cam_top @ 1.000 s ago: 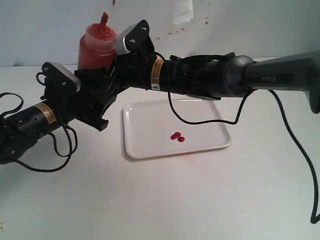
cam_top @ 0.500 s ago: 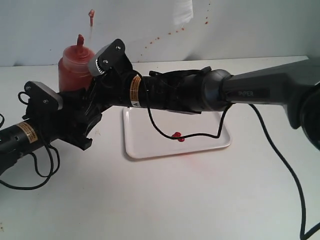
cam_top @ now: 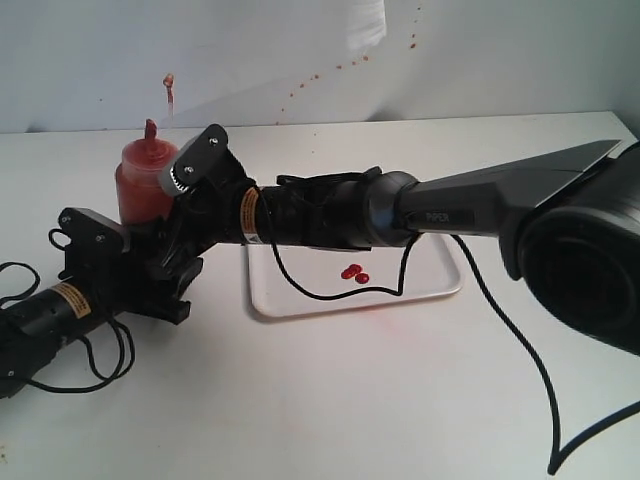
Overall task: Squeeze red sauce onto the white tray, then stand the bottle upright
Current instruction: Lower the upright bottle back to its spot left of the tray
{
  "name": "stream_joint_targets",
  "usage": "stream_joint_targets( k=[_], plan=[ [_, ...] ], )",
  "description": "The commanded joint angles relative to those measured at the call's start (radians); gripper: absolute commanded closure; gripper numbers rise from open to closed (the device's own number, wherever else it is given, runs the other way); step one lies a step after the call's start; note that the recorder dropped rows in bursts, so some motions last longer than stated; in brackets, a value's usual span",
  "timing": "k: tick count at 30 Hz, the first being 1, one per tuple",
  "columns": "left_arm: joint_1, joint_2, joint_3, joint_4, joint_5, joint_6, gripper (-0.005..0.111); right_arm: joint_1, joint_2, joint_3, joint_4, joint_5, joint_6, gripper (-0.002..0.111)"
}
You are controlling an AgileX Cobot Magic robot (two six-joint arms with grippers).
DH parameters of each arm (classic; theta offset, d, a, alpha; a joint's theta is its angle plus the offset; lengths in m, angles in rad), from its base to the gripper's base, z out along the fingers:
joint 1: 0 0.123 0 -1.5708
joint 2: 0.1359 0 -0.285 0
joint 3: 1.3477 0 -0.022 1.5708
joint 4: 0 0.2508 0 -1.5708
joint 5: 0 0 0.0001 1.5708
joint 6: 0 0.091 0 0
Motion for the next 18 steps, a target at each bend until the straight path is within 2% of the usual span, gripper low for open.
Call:
stream_joint_targets(
  k=[1,11,13,14,15,18],
  plan=[
    [0.001,-0.005,-0.011,-0.007,-0.117,-0.041,0.106,0.01,0.018,-0.012,-0.094,0.111,-0.012,0.108],
    [0.001,0.01,-0.011,0.023,-0.117,-0.079,0.106,0.01,0.018,-0.012,-0.09,0.105,-0.01,0.108],
    [0.001,0.01,-0.011,0.026,-0.117,-0.079,0.103,0.01,0.018,-0.012,-0.09,0.105,-0.01,0.108],
    [0.001,0.01,-0.011,0.043,-0.117,-0.079,0.095,0.01,0.018,-0.012,-0.09,0.105,-0.01,0.108],
    [0.001,0.01,-0.011,0.054,-0.117,-0.079,0.082,0.01,0.018,-0.012,-0.09,0.105,-0.01,0.108],
    [0.001,0.01,-0.011,0.065,-0.117,-0.099,0.033,0.01,0.018,-0.012,-0.09,0.107,-0.004,0.108]
  ],
)
